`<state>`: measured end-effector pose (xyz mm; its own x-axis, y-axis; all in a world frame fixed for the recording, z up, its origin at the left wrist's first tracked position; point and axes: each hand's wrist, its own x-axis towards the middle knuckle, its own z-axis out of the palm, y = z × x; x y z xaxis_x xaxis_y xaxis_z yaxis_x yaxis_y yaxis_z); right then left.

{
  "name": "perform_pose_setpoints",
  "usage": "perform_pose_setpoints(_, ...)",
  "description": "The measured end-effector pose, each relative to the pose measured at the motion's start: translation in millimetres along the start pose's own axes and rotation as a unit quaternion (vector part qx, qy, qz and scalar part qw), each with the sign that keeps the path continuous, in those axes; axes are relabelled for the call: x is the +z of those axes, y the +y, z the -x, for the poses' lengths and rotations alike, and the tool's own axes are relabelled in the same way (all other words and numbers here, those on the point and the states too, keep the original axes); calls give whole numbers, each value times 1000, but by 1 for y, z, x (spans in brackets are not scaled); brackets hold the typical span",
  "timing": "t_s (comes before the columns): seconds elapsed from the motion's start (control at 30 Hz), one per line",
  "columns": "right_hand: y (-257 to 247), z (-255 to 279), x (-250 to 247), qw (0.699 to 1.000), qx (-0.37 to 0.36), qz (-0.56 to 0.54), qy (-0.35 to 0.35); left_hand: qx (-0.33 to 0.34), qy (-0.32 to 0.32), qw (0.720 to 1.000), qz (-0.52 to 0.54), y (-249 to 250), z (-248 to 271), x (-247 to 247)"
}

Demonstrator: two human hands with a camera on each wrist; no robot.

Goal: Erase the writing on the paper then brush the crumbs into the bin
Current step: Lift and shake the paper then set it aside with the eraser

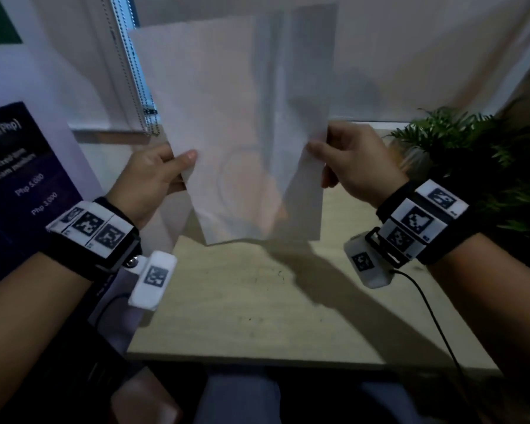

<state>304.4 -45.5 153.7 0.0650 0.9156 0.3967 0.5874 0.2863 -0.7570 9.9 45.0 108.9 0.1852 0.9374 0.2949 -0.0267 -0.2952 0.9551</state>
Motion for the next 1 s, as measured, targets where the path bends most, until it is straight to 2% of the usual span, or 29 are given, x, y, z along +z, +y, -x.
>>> perform_pose_setpoints(0.1,9,5,7,998,38,12,-45,14,-9,999,-32,3,6,2)
perform_pose_setpoints(0.23,7,0,-3,999,42,-24,-10,26,-15,999,-31,8,5,1)
perform_pose_setpoints(0.37,12,4,3,996,64,0,-65,14,-15,998,-51,3,4,1)
perform_pose_setpoints(0.5,18,2,-1,995,77,-33,-46,12,-22,997,-73,1,1,3)
perform_pose_setpoints(0.6,20,6,2,991,100,-8,-83,18,-14,997,-78,7,-2,4)
perform_pose_setpoints(0.73,17,2,-6,994,94,-33,-45,23,-20,995,-100,7,-10,11)
perform_pose_setpoints(0.87,20,7,-1,989,118,-6,-92,25,-13,993,-117,4,-14,12)
perform_pose_setpoints(0.93,22,8,-3,990,111,-16,-80,36,-15,993,-113,7,-17,14)
perform_pose_setpoints(1.0,25,5,-10,992,108,-28,-61,22,-46,983,-174,6,-16,17)
